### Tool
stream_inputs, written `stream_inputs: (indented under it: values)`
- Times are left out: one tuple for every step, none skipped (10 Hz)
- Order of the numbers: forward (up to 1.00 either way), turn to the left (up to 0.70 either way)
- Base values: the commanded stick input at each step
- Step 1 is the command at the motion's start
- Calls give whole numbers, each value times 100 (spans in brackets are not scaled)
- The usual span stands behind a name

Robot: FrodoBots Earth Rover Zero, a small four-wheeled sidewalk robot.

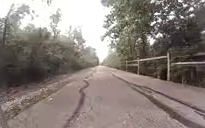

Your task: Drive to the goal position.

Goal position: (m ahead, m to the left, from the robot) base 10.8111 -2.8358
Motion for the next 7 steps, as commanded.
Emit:
stream_inputs:
  values:
    - [70,0]
    - [70,0]
    - [70,0]
    - [70,0]
    - [70,0]
    - [70,0]
    - [70,0]
